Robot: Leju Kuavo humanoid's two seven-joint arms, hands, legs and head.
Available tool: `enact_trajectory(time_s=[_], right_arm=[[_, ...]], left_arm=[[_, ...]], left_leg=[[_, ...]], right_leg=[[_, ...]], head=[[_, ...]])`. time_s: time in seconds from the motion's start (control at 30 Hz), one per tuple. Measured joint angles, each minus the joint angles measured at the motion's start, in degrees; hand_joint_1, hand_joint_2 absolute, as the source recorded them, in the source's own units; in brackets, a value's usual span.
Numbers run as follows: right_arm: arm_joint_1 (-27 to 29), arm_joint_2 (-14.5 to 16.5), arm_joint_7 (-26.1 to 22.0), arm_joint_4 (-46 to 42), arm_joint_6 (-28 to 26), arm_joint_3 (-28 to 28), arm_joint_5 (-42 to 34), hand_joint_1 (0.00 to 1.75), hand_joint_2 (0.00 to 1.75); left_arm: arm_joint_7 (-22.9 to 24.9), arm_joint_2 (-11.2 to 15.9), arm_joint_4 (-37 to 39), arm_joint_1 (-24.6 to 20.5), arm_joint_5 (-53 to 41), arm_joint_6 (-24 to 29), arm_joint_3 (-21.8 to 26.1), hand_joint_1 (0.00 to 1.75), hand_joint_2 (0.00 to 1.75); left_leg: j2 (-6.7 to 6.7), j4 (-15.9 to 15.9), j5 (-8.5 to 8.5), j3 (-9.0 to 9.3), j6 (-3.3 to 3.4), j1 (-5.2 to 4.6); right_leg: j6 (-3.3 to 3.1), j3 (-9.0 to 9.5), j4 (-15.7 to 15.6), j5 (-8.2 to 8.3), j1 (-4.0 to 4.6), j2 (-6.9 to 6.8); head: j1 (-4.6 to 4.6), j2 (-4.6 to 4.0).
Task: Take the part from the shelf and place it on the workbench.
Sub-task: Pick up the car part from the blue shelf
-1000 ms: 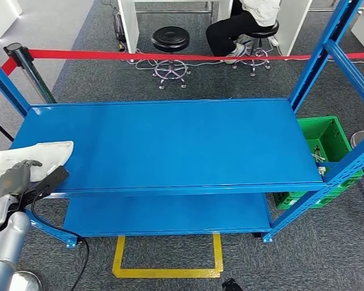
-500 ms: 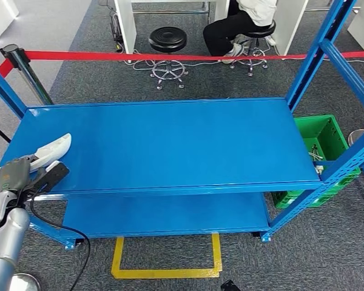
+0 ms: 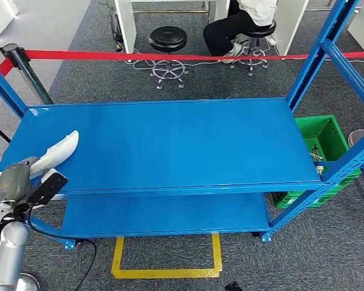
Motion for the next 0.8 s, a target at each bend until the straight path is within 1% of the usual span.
enact_trajectory(time_s=[0.1, 0.2, 0.23, 0.27, 0.3, 0.33, 0.37, 0.4, 0.43, 0.47, 0.5, 0.53, 0.57, 0.6, 0.63, 0.67, 0.73, 0.77, 0.8], right_arm=[[0.3, 0.2, -1.5, 0.0, -0.2, -1.2, -1.1, 0.00, 0.00], [0.4, 0.4, -2.0, 0.0, -0.5, -1.6, -1.4, 0.00, 0.00], [0.5, 0.9, -2.7, 0.0, -1.3, -2.2, -1.9, 0.00, 0.00], [0.5, 1.5, -3.7, 0.0, -2.3, -3.0, -2.4, 0.00, 0.00], [0.5, 2.3, -4.8, 0.0, -3.4, -3.7, -2.9, 0.00, 0.00], [0.5, 3.0, -5.8, 0.0, -4.2, -4.4, -3.3, 0.00, 0.00], [0.4, 3.4, -6.5, 0.0, -4.5, -4.7, -3.3, 0.00, 0.00], [0.4, 3.6, -7.2, 0.0, -4.6, -4.9, -3.3, 0.00, 0.00], [0.3, 3.8, -7.9, 0.0, -4.6, -5.1, -3.1, 0.00, 0.00], [0.2, 3.9, -8.6, 0.0, -4.3, -5.2, -2.9, 0.00, 0.00], [-0.1, 4.0, -9.1, 0.0, -4.0, -5.3, -2.7, 0.00, 0.00], [-0.4, 4.0, -9.4, -0.1, -3.5, -5.3, -2.5, 0.00, 0.00], [-0.8, 4.0, -9.5, -0.2, -3.1, -5.4, -2.4, 0.00, 0.00], [-1.2, 4.0, -9.5, -0.3, -2.8, -5.5, -2.4, 0.00, 0.00], [-1.6, 4.1, -9.5, -0.4, -2.7, -5.5, -2.5, 0.00, 0.00], [-2.0, 4.1, -9.7, -0.4, -2.8, -5.7, -2.7, 0.00, 0.00], [-2.4, 4.1, -10.7, -0.5, -3.1, -6.2, -3.6, 0.00, 0.00], [-2.5, 4.1, -11.5, -0.6, -3.2, -6.5, -4.2, 0.00, 0.00], [-2.5, 4.1, -12.4, -0.7, -3.3, -6.9, -4.7, 0.00, 0.00]], left_arm=[[-0.4, -0.6, -6.2, 4.2, 0.9, -0.3, -0.8, 1.75, 1.75], [-0.6, -0.7, -8.4, 5.8, 0.9, -0.1, -1.0, 1.75, 1.75], [-1.1, -0.8, -11.5, 7.9, 0.7, 1.1, -1.1, 1.75, 1.75], [-1.7, -0.9, -15.0, 10.3, 0.3, 2.7, -1.1, 1.75, 1.75], [-2.3, -1.0, -18.9, 13.0, 0.0, 4.4, -1.0, 1.75, 1.75], [-2.9, -1.0, -22.0, 15.2, -0.4, 6.1, -0.8, 1.75, 1.75], [-3.4, -1.0, -23.6, 16.5, -0.7, 6.8, -0.6, 1.75, 1.75], [-3.7, -1.1, -25.1, 17.7, -1.0, 7.5, -0.3, 1.75, 1.75], [-4.1, -1.1, -26.3, 18.9, -1.3, 8.3, 0.1, 1.75, 1.75], [-4.7, -1.2, -27.5, 20.1, -1.6, 9.2, 0.7, 1.75, 1.75], [-5.3, -1.3, -28.5, 21.2, -1.6, 10.0, 1.3, 1.75, 1.75], [-6.1, -1.4, -29.4, 22.1, -1.4, 10.6, 2.1, 1.75, 1.75], [-6.8, -1.5, -30.2, 22.9, -1.2, 11.0, 2.8, 1.75, 1.75], [-7.4, -1.6, -30.9, 23.6, -1.0, 11.2, 3.5, 1.75, 1.75], [-7.8, -1.6, -31.5, 24.1, -0.9, 11.3, 4.0, 1.75, 1.75], [-8.2, -1.7, -32.0, 24.4, -1.0, 11.5, 4.4, 1.75, 1.75], [-8.7, -1.9, -32.7, 24.7, -1.5, 11.6, 5.0, 1.75, 1.75], [-8.8, -2.0, -33.0, 24.7, -2.0, 11.6, 5.1, 1.75, 1.75], [-8.9, -2.1, -33.2, 24.6, -2.5, 11.6, 5.1, 1.75, 1.75]], left_leg=[[0.02, 0.1, -0.23, -0.05, 0.37, -0.14], [0.02, 0.1, -0.25, -0.06, 0.43, -0.16], [0.18, -0.1, 0.03, 0.07, 0.61, 0.02], [0.33, -0.4, 0.34, 0.19, 0.86, 0.24], [0.49, -0.7, 0.65, 0.31, 1.10, 0.46], [0.65, -0.9, 0.95, 0.43, 1.32, 0.68], [0.66, -1.0, 0.97, 0.42, 1.37, 0.73], [0.68, -0.9, 0.95, 0.41, 1.36, 0.75], [0.70, -0.9, 0.91, 0.42, 1.30, 0.79], [0.71, -0.8, 0.84, 0.44, 1.18, 0.87], [0.70, -0.7, 0.73, 0.48, 0.98, 0.99], [0.69, -0.5, 0.55, 0.52, 0.69, 1.12], [0.66, -0.2, 0.36, 0.41, 0.32, 1.19], [0.60, 0.1, 0.21, 0.24, -0.09, 1.20], [0.55, 0.5, 0.13, 0.02, -0.47, 1.17], [0.50, 0.7, 0.18, -0.22, -0.83, 1.14], [0.48, 1.1, 0.13, -0.51, -1.44, 1.26], [0.50, 1.6, -0.53, -0.86, -1.75, 1.33], [0.51, 3.2, -1.95, -1.62, -2.02, 1.38]], right_leg=[[0.29, 0.07, -0.1, -0.04, -0.14, 0.03], [0.34, 0.09, -0.1, -0.05, -0.17, 0.03], [0.52, -0.03, 0.0, -0.22, -0.08, -0.04], [0.74, -0.40, 0.8, -0.91, 0.00, -0.22], [1.02, -1.20, 2.7, -2.20, 0.02, -0.46], [1.33, -2.55, 5.9, -4.10, -0.01, -0.74], [1.53, -4.22, 10.1, -6.23, -0.16, -0.96], [1.72, -5.77, 14.0, -7.85, -0.34, -1.09], [1.89, -6.69, 16.6, -8.56, -0.50, -1.15], [2.03, -6.51, 16.9, -8.07, -0.65, -1.18], [2.18, -5.09, 14.6, -6.55, -0.82, -1.23], [2.33, -2.82, 10.6, -4.74, -1.01, -1.29], [2.42, -0.30, 6.6, -3.65, -1.03, -1.28], [2.26, 1.47, 3.7, -3.04, -1.02, -1.25], [1.97, 2.39, 2.1, -3.14, -0.96, -1.17], [1.54, 2.53, 1.9, -3.52, -0.81, -1.06], [0.60, 1.95, 1.9, -3.41, -0.82, -1.00], [0.17, 1.72, 1.9, -3.23, -0.86, -1.02], [-0.26, 1.46, 1.8, -2.97, -0.93, -1.04]], head=[[-0.03, 0.00], [-0.02, 0.00], [0.01, 0.00], [0.13, 0.00], [0.27, 0.00], [0.36, 0.00], [0.45, 0.00], [0.46, 0.00], [0.44, 0.00], [0.45, 0.00], [0.45, 0.00], [0.45, 0.00], [0.50, -0.01], [0.56, 0.00], [0.58, 0.00], [0.58, 0.00], [0.51, 0.00], [0.45, 0.00], [0.40, -0.01]])
